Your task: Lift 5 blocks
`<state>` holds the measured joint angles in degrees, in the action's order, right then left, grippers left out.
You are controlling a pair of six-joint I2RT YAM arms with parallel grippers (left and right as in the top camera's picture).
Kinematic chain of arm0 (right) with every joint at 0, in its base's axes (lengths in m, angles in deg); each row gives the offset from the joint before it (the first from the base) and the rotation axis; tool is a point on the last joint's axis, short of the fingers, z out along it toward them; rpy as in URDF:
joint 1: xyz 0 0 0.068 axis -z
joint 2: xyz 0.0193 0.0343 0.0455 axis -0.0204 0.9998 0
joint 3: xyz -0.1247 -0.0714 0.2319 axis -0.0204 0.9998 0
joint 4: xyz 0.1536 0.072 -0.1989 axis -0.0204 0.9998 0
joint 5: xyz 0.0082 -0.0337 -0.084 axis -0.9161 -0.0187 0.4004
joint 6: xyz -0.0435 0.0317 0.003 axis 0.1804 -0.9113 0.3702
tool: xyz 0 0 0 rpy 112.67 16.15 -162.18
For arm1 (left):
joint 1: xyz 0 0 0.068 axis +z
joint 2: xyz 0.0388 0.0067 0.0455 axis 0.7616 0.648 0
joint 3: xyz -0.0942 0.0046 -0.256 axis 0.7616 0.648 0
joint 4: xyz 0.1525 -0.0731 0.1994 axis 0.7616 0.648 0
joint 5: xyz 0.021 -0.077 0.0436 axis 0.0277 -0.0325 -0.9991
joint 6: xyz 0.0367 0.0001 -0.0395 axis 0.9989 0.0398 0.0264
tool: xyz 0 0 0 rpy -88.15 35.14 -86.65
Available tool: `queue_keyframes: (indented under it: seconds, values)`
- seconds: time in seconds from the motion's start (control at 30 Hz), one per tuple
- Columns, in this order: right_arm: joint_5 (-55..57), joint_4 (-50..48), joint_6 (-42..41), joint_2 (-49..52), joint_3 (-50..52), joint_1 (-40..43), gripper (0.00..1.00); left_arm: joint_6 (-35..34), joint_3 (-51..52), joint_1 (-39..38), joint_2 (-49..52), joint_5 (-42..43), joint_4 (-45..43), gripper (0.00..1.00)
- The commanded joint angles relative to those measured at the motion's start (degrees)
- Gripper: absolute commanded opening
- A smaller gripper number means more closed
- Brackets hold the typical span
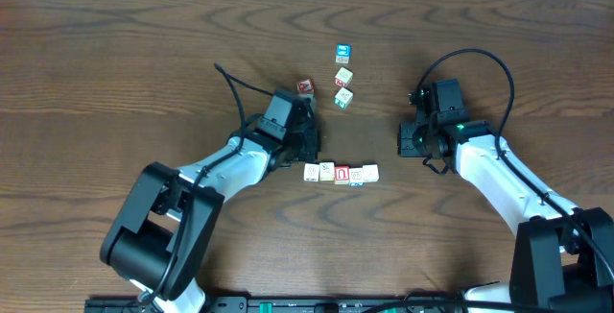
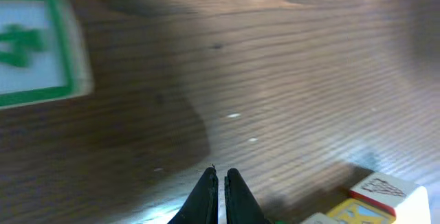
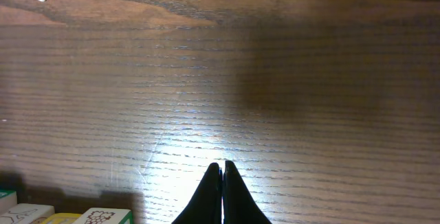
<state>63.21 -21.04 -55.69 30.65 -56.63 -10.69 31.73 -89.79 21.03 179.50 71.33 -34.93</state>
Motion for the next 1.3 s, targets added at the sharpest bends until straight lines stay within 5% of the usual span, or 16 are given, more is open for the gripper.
queue_keyframes:
  seconds: [0.0, 1.27]
  values:
    - [0.6, -0.3, 0.8, 0.0, -0.5, 0.8, 0.01, -0.5, -2.1, -1.7, -0.2, 0.9, 0.3, 0.07]
    - [0.6, -0.4, 0.8, 0.0, -0.5, 0.8, 0.01, -0.5, -2.1, -3.1, -0.2, -1.0, 7.6, 0.07]
